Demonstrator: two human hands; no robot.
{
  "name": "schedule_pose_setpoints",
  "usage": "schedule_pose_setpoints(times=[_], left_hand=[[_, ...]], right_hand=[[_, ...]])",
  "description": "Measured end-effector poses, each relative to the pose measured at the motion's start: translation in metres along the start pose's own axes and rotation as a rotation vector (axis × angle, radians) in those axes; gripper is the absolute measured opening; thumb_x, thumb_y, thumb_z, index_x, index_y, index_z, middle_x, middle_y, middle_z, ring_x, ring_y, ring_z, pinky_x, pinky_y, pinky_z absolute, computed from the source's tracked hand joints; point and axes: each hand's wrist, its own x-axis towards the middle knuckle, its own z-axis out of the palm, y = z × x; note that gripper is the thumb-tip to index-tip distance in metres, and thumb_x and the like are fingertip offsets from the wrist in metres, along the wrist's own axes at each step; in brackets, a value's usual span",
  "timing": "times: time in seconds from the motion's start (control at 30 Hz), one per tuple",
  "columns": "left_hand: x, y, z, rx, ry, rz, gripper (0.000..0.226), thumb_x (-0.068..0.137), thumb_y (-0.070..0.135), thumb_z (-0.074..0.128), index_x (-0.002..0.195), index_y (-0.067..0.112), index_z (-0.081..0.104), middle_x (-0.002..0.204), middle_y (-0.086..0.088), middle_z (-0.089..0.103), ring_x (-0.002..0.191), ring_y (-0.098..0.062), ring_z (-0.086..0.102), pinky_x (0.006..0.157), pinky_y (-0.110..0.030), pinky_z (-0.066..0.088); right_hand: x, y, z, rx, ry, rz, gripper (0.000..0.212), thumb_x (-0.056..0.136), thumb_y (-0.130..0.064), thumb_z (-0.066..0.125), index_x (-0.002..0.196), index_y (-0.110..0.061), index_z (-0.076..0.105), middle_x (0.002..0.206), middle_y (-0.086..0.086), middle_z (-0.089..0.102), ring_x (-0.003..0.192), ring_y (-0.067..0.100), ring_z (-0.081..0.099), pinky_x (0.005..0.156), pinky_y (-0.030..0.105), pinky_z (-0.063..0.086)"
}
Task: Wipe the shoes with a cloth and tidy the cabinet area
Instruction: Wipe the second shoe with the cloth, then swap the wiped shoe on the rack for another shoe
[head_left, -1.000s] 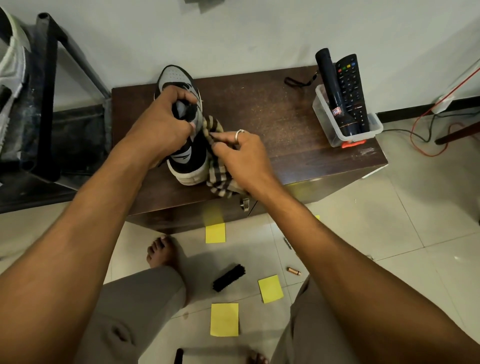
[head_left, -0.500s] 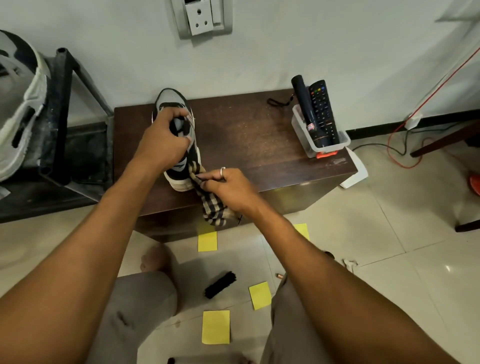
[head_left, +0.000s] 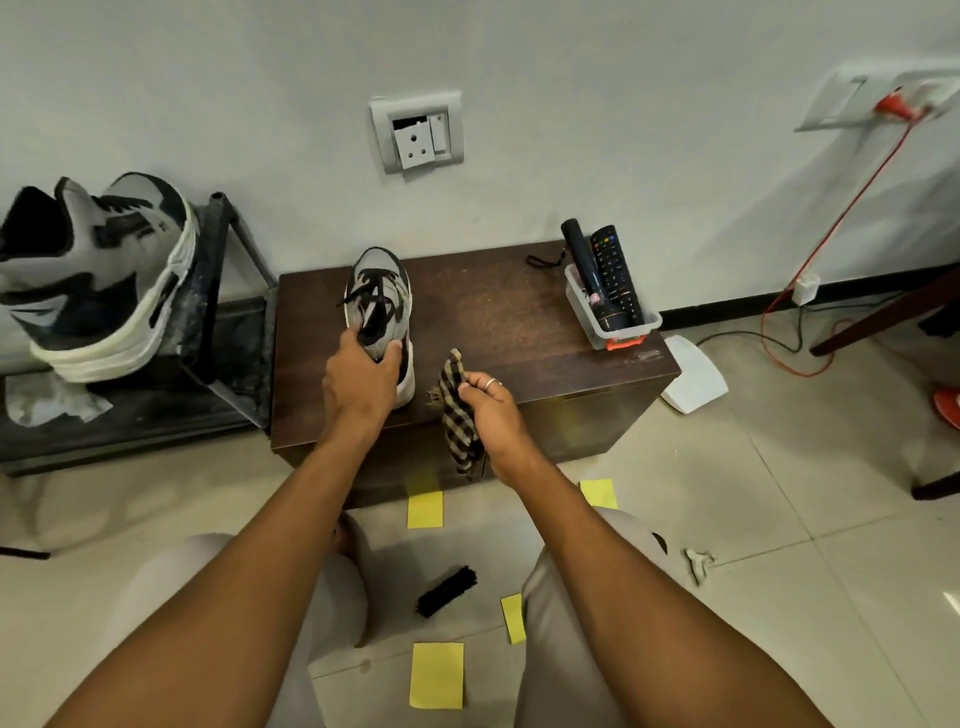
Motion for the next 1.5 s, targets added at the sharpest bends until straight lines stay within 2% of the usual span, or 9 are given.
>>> schedule_pose_setpoints(times=[0.23, 0.4, 0.53, 0.67, 0.77, 0.83, 1.03, 1.37, 1.5], left_hand=[[-0.068, -0.010, -0.025, -0.010, -0.033, -0.026, 0.048, 0.100, 0.035, 0.059, 0.139, 0.007, 0.051, 0.130, -0.016, 0.064, 0.120, -0.036, 0.061, 0.098, -0.044, 0.050], [-0.119, -0.021, -0.055, -0.112, -0.020, -0.070, 0.044, 0.096, 0.041, 0.059, 0.131, 0.014, 0.058, 0.119, -0.012, 0.068, 0.110, -0.033, 0.065, 0.094, -0.049, 0.056], [-0.153, -0.019, -0.082, -0.170, 0.002, -0.060, 0.039, 0.097, 0.038, 0.060, 0.127, 0.013, 0.060, 0.113, -0.009, 0.069, 0.105, -0.028, 0.064, 0.090, -0.041, 0.055], [-0.176, -0.016, -0.115, -0.234, 0.047, -0.005, 0.042, 0.094, 0.039, 0.062, 0.128, 0.015, 0.061, 0.112, -0.004, 0.070, 0.104, -0.022, 0.064, 0.092, -0.039, 0.054], [-0.189, -0.013, -0.150, -0.270, 0.115, 0.023, 0.052, 0.089, 0.048, 0.062, 0.130, 0.017, 0.061, 0.114, -0.003, 0.070, 0.107, -0.023, 0.066, 0.096, -0.047, 0.055], [-0.197, -0.009, -0.173, -0.271, 0.167, 0.043, 0.049, 0.092, 0.045, 0.064, 0.132, 0.016, 0.060, 0.115, -0.002, 0.070, 0.109, -0.022, 0.065, 0.097, -0.045, 0.055], [-0.212, -0.008, -0.244, -0.293, 0.317, 0.115, 0.038, 0.094, 0.040, 0.066, 0.125, 0.020, 0.063, 0.105, 0.007, 0.067, 0.103, -0.017, 0.064, 0.096, -0.043, 0.054], [-0.193, -0.026, -0.336, -0.262, 0.482, 0.136, 0.028, 0.094, 0.044, 0.063, 0.114, 0.025, 0.063, 0.102, 0.003, 0.069, 0.101, -0.021, 0.065, 0.091, -0.046, 0.055], [-0.168, -0.035, -0.368, -0.255, 0.559, 0.129, 0.031, 0.094, 0.043, 0.062, 0.118, 0.024, 0.062, 0.100, 0.005, 0.068, 0.098, -0.020, 0.066, 0.089, -0.045, 0.056]], right_hand=[[-0.049, -0.009, -0.011, 0.328, -0.089, 0.096, 0.024, 0.110, -0.017, 0.039, 0.121, -0.008, 0.058, 0.108, 0.020, 0.074, 0.082, 0.034, 0.073, 0.068, 0.043, 0.060], [-0.082, -0.017, -0.016, 0.352, -0.065, 0.105, 0.027, 0.108, -0.016, 0.040, 0.113, -0.013, 0.066, 0.111, 0.015, 0.074, 0.101, 0.030, 0.071, 0.095, 0.049, 0.054], [-0.108, -0.031, -0.018, 0.349, -0.046, 0.134, 0.027, 0.108, -0.018, 0.041, 0.113, -0.014, 0.067, 0.103, 0.009, 0.077, 0.097, 0.025, 0.071, 0.100, 0.049, 0.052], [-0.135, -0.049, -0.017, 0.392, -0.163, 0.182, 0.044, 0.109, -0.035, 0.035, 0.130, -0.008, 0.062, 0.115, 0.018, 0.074, 0.103, 0.038, 0.071, 0.085, 0.051, 0.058], [-0.159, -0.071, -0.008, 0.428, -0.362, 0.181, 0.070, 0.105, -0.062, 0.028, 0.134, -0.005, 0.056, 0.122, 0.026, 0.069, 0.091, 0.042, 0.073, 0.059, 0.039, 0.060], [-0.172, -0.087, 0.002, 0.416, -0.434, 0.129, 0.077, 0.101, -0.069, 0.032, 0.133, -0.003, 0.057, 0.122, 0.027, 0.068, 0.091, 0.039, 0.071, 0.057, 0.037, 0.060], [-0.193, -0.122, 0.052, 0.410, -0.544, 0.083, 0.037, 0.103, -0.018, 0.043, 0.129, 0.004, 0.058, 0.127, 0.029, 0.066, 0.091, 0.034, 0.074, 0.064, 0.037, 0.063], [-0.197, -0.159, 0.150, 0.326, -0.622, 0.009, 0.040, 0.103, -0.017, 0.047, 0.138, 0.002, 0.052, 0.129, 0.028, 0.066, 0.120, 0.044, 0.063, 0.091, 0.049, 0.057], [-0.188, -0.164, 0.173, 0.296, -0.550, -0.052, 0.040, 0.100, -0.010, 0.060, 0.138, -0.003, 0.054, 0.125, 0.022, 0.069, 0.107, 0.031, 0.071, 0.088, 0.043, 0.061]])
